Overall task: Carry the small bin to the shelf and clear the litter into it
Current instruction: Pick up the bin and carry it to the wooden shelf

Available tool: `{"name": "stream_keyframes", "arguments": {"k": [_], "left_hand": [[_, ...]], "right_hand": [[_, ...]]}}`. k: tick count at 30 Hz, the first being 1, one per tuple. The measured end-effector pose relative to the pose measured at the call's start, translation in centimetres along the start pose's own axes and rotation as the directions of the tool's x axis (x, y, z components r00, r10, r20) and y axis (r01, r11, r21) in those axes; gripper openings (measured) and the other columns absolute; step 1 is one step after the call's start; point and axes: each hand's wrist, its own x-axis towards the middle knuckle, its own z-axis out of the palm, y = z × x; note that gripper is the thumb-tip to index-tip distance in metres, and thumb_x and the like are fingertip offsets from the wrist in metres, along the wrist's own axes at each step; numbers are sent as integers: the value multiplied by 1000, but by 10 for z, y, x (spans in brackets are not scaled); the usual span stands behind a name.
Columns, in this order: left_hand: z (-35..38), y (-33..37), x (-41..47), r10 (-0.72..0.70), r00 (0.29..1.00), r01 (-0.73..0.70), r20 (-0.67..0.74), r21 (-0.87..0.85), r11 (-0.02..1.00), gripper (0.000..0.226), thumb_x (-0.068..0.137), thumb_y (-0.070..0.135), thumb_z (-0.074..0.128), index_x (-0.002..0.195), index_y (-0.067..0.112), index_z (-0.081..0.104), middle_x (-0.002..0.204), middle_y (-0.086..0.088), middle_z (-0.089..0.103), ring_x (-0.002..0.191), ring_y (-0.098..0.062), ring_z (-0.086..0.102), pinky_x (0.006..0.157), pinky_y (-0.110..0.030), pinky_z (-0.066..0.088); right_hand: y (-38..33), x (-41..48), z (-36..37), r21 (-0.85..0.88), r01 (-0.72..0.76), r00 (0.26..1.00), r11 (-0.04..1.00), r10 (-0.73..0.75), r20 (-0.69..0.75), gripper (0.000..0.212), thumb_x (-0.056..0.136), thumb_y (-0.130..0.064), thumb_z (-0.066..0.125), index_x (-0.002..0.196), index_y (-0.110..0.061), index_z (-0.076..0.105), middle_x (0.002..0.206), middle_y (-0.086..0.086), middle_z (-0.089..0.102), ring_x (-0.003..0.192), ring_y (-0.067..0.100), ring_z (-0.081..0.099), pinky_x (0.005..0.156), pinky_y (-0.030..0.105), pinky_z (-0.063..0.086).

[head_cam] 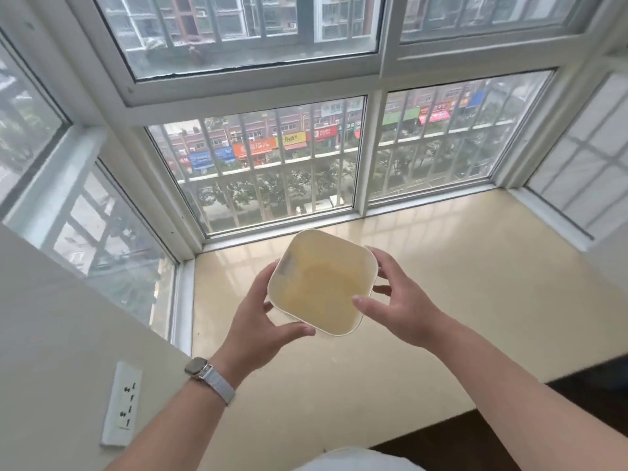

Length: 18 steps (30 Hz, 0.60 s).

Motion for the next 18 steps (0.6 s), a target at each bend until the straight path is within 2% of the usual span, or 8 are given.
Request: {"name": "stream_keyframes", "arguments": {"k": [3, 6, 11, 13, 18], "left_hand": [[4, 3, 11, 32, 996, -30, 80, -26, 999, 97, 47, 64, 86, 132, 56, 38, 132, 29, 49, 125, -3, 49, 92, -19, 47], [11, 5, 19, 85, 986, -76, 147, -68, 995, 101, 47, 67, 84, 135, 49, 38, 134, 25, 50, 126, -5, 49, 92, -18, 48], [26, 11, 18, 122, 965, -93, 234, -132, 987, 91, 48, 71, 81, 126, 65, 37, 131, 33, 48, 125, -1, 48, 89, -17, 48], [33, 9, 17, 122, 954, -84, 275, -148, 985, 90, 48, 71, 81, 126, 65, 37, 132, 32, 49, 126, 0, 47, 90, -20, 46], [59, 10, 16, 143, 916, -77, 375, -185, 980, 94, 48, 70, 83, 130, 60, 38, 133, 28, 51, 126, -3, 48, 92, -26, 47]], "right_hand": [[-3, -19, -4, 30, -41, 994, 999, 43, -97, 80, 75, -50, 66, 144, -37, 28, 136, -26, 46, 128, -5, 41, 106, 35, 41], [-5, -36, -5, 64, -55, 976, 996, 68, -206, 77, 75, -48, 66, 143, -35, 32, 133, -24, 50, 126, -3, 44, 104, 39, 42], [-5, -63, 1, 142, -74, 922, 987, 122, -367, 61, 81, -31, 66, 135, -33, 40, 129, -21, 52, 125, 2, 47, 101, 43, 47], [-2, -74, 4, 162, -84, 903, 983, 143, -404, 59, 81, -29, 66, 134, -33, 41, 131, -19, 52, 125, 2, 47, 101, 40, 46], [7, -105, 3, 205, -98, 842, 974, 191, -505, 55, 80, -28, 66, 129, -38, 43, 129, -20, 54, 122, -2, 49, 92, 23, 45]]}}
